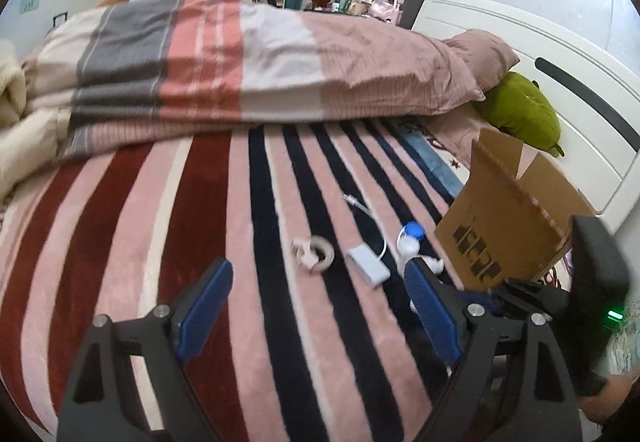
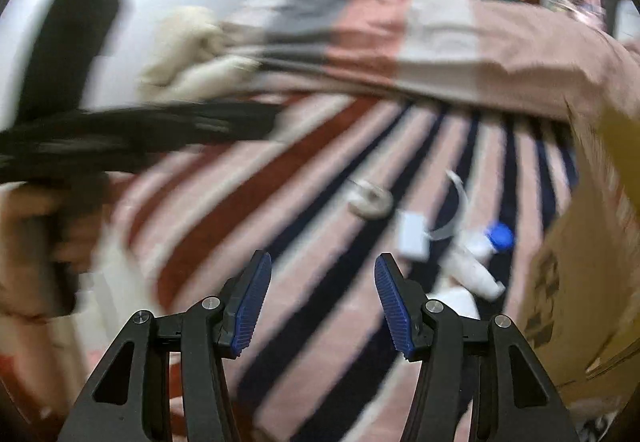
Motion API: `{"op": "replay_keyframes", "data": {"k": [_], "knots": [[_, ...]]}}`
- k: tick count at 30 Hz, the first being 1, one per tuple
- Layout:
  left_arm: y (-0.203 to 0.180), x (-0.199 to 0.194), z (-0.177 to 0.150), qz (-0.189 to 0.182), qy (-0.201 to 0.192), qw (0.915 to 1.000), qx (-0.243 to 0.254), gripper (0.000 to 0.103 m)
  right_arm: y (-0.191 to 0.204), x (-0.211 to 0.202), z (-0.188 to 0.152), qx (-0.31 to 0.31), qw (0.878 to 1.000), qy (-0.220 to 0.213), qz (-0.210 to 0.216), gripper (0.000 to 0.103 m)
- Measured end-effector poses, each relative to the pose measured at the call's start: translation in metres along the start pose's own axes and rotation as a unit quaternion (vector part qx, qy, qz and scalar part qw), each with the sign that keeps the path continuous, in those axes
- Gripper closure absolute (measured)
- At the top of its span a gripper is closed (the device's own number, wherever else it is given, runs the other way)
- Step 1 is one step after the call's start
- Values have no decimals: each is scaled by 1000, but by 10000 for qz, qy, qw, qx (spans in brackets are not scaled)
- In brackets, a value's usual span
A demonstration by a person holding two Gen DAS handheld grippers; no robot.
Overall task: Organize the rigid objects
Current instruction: 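Grasp the white earbud case with the right gripper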
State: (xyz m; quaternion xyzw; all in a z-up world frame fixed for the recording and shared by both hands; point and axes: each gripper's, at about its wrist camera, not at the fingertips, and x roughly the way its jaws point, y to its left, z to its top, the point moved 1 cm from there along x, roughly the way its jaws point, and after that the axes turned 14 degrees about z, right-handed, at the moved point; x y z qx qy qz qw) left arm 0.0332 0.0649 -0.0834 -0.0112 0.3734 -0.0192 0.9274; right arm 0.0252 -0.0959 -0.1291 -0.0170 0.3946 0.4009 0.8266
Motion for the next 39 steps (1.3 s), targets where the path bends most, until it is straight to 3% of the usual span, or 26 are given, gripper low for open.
{"op": "replay_keyframes", "data": {"k": [3,5,7,13,17,22,26,28,33,39], "knots": [[2,3,-9,-70,84,9999,-71,17,-28,16,-12,284,9980,-30,-572,53],[2,5,-13,-46,120,9999,-52,17,-45,17,-19,461,9956,-79,-812,47],[1,5,-14,-37,123,9999,-38,17,-51,13,-25,580,9939,-130,-928,40],[0,6,-14,-75,135,9999,-34,17,-44,14,-37,343,9915,-78,-1256,40],[1,6,-14,-63,137,9999,-10,17,-49,19,-39,447,9876,-115,-1503,41],[4,4,-14,-55,116,9999,-36,17,-63,31,-42,596,9804,139,-1875,40],[5,4,-14,-16,145,9999,-39,17,-65,32,-45,718,9813,67,-1785,41],[5,4,-14,-26,143,9999,-34,17,-62,32,-44,632,9846,54,-1632,48],[3,3,-12,-23,144,9999,1,17,-40,35,-48,381,9975,91,-587,47],[1,6,-14,-1,228,9997,24,17,-38,41,-50,250,9983,186,-484,44]]}}
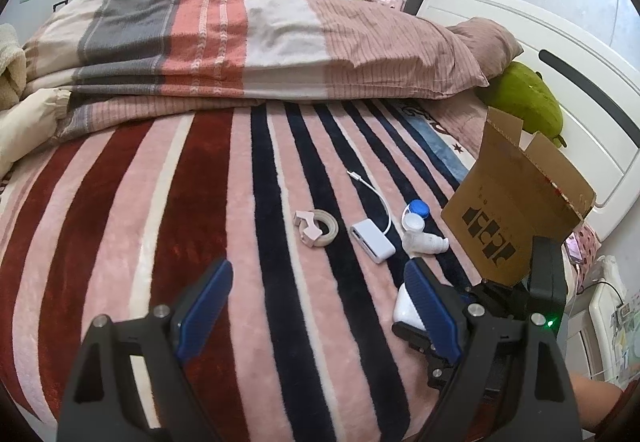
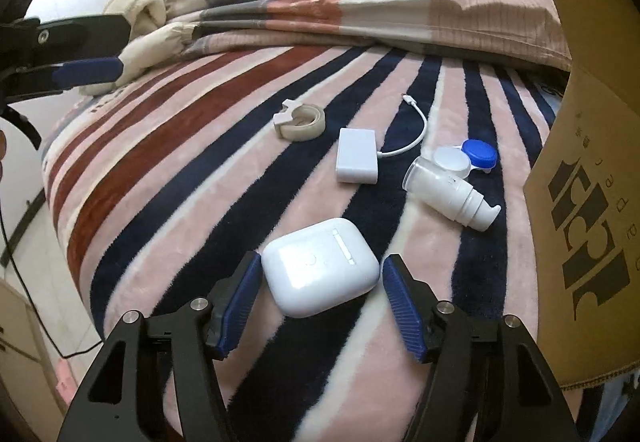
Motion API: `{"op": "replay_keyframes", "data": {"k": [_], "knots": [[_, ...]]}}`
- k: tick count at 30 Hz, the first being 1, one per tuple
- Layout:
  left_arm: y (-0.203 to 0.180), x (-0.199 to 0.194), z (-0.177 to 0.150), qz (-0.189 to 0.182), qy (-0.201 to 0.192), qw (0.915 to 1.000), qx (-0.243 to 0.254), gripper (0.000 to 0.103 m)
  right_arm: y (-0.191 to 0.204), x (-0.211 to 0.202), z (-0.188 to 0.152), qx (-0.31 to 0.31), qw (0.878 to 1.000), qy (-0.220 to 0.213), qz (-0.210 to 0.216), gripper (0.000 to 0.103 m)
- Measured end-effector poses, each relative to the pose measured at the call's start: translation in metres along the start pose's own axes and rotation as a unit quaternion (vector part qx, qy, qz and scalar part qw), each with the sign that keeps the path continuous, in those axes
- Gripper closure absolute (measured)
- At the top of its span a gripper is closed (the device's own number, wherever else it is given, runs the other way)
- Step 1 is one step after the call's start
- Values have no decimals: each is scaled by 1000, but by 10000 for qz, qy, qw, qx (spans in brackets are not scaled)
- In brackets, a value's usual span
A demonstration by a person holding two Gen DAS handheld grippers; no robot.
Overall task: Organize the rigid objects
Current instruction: 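Grasp the white earbud case with the right gripper, then drop the earbud case into the box and open the right gripper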
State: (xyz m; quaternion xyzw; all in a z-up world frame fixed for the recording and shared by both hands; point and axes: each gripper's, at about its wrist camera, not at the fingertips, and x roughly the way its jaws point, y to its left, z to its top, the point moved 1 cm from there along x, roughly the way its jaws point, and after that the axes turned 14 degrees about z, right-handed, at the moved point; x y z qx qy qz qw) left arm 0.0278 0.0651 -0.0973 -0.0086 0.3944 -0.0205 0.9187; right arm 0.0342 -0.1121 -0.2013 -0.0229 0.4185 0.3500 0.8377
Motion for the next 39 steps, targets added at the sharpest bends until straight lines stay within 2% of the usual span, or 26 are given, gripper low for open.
{"op": "replay_keyframes", "data": {"k": [1,5,8,14,17,19,20,21,24,29,35,39], "knots": [[-2,1,0,-32,30,10000,19,17,-1,0,0,-2,10000,-1,19,48],[-11,4,-3,-232,132,9996,129,17,6,-4,3,-177,9998,-105,0,48],[-19,3,-4,-391,186,9988,238,17,12,-14,14,-233,9991,-318,179,48],[-40,-10,13,-1014,128,9942,326,21,43,-55,51,-815,9914,-791,657,48],[-54,-24,32,-1374,16,9899,337,41,55,-77,68,-1115,9862,-971,748,48],[-65,-32,44,-1584,-16,9866,379,61,59,-96,80,-1251,9832,-1113,729,48],[-72,-34,50,-1690,-32,9847,419,65,60,-101,82,-1270,9825,-1147,731,48],[-82,-38,57,-1749,-57,9834,486,69,57,-110,86,-1280,9819,-1194,725,48],[-111,-41,73,-1714,-122,9823,743,69,44,-129,92,-1202,9823,-1294,619,48],[-169,-26,96,-1859,13,9764,1102,69,6,-158,93,-896,9854,-1406,350,48],[-240,12,111,-2232,555,9634,1379,69,-60,-188,85,-319,9913,-1277,7,48],[-273,30,110,-2181,794,9590,1626,69,-93,-195,79,-2,9951,-953,-250,48]]}}
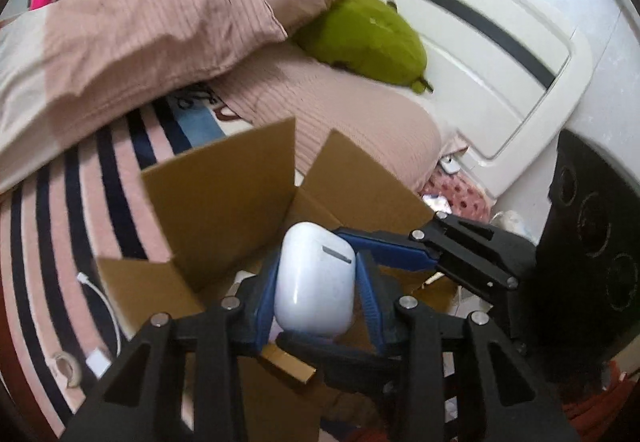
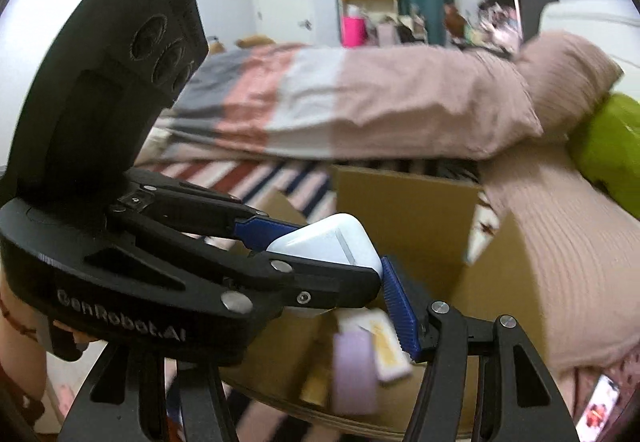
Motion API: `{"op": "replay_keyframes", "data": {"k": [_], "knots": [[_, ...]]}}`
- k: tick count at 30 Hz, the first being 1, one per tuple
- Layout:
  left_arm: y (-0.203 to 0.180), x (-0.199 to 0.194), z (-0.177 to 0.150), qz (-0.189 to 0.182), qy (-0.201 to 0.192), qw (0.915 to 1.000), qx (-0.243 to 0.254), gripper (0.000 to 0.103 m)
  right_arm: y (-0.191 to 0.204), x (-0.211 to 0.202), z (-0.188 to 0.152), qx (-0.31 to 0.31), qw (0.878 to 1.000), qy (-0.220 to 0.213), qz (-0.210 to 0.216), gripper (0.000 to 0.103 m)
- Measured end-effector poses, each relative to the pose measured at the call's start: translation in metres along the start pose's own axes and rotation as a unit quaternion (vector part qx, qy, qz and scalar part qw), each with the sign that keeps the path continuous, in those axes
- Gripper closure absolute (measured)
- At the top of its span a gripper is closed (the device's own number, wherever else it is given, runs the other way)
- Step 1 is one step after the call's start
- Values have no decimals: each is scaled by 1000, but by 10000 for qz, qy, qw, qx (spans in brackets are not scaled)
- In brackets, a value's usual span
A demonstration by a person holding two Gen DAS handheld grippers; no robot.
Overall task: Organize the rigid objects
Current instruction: 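Drop the earbud case into the box and open the right gripper, then grasp the white bottle with the right gripper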
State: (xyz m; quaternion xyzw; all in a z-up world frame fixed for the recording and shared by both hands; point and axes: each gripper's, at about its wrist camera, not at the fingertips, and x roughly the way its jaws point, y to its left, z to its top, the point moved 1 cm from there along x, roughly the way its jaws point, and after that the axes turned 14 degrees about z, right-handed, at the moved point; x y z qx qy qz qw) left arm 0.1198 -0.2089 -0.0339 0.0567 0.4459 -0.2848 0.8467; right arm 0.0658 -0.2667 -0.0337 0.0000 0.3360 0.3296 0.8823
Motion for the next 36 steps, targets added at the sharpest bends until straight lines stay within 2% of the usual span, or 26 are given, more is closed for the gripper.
{"op": "replay_keyframes", "data": {"k": [4,8,10,11,12,13,16,22,28,36], "knots": [[-11,17,4,118,239,9996,77,69,-19,3,-3,169,9990,409,-81,48],[-9,18,6,216,239,9995,33,66,-28,8,-2,241,9964,785,-204,48],[-6,13,6,217,179,9996,5,45,-28,9,-2,253,9957,855,-232,47],[-4,7,5,274,80,9996,10,40,-29,6,-4,266,9957,859,-232,47],[-2,1,5,342,-2,9994,19,35,-28,5,-4,290,9955,869,-231,42],[0,-4,4,401,-71,9992,29,34,-27,5,-4,297,9955,875,-219,36],[9,-27,-1,501,-297,9983,23,32,-20,5,-1,239,9956,870,-259,28],[43,-73,-21,796,-728,9939,-222,26,13,6,9,-34,9967,790,-177,21],[95,-115,-57,1118,-1041,9860,-664,25,64,17,22,-400,9970,658,80,19],[164,-148,-121,1857,-1159,9685,-1184,24,139,67,24,-978,9895,873,602,19]]}}
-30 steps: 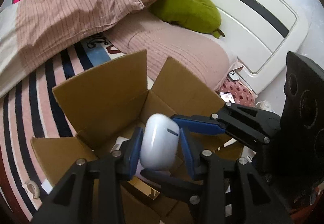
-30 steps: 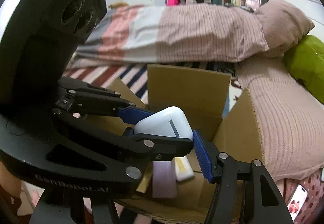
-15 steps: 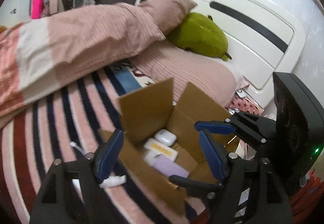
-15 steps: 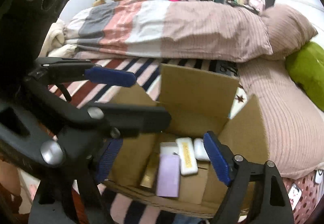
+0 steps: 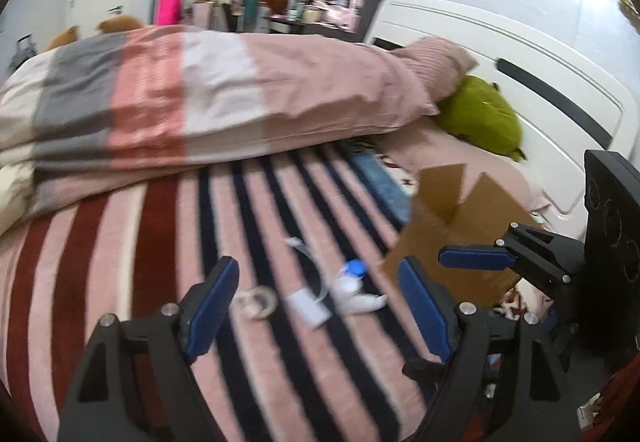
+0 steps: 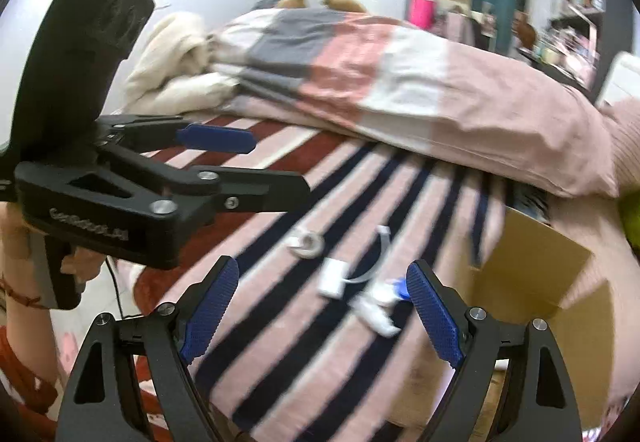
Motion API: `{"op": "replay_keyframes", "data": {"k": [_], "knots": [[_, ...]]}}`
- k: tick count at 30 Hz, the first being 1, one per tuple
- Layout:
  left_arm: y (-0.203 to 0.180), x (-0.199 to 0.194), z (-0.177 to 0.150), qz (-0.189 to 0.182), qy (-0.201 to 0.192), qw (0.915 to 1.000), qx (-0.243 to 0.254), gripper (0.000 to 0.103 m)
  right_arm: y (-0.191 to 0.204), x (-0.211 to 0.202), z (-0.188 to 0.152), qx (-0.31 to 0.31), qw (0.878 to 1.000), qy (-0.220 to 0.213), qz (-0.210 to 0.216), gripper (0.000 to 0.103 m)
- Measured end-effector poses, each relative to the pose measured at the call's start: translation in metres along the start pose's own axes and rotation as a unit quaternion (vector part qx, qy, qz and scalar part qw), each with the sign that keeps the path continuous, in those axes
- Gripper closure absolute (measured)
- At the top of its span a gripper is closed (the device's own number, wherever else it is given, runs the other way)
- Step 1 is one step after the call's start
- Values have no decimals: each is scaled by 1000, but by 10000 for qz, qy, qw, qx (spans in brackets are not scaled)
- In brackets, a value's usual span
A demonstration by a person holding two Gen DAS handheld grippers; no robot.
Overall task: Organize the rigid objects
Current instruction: 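Grasp the white bottle with the right gripper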
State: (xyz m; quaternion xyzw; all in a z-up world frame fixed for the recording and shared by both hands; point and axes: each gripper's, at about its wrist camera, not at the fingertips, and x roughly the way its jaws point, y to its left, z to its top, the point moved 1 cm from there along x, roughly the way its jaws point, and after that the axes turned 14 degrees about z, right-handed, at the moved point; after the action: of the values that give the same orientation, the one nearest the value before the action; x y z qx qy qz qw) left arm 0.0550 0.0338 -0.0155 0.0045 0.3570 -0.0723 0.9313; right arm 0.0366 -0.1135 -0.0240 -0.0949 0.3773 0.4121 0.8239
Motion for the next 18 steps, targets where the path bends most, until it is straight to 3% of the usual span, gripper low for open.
{"op": "replay_keyframes", "data": {"k": [5,8,10,14,18], "knots": [[32,4,-28,318,79,9993,-202,24,21,48,-3,-142,9979,340,541,19],[46,11,-45,344,184,9986,-344,24,11,81,-17,83,9968,655,456,19],[52,14,-55,348,233,9982,-420,24,-3,98,-28,205,9964,805,181,19],[55,16,-68,260,278,9977,-559,24,-36,125,-48,218,9899,1149,-801,21],[55,17,-73,231,299,9976,-587,24,-60,144,-58,163,9803,1425,-1361,34]]}}
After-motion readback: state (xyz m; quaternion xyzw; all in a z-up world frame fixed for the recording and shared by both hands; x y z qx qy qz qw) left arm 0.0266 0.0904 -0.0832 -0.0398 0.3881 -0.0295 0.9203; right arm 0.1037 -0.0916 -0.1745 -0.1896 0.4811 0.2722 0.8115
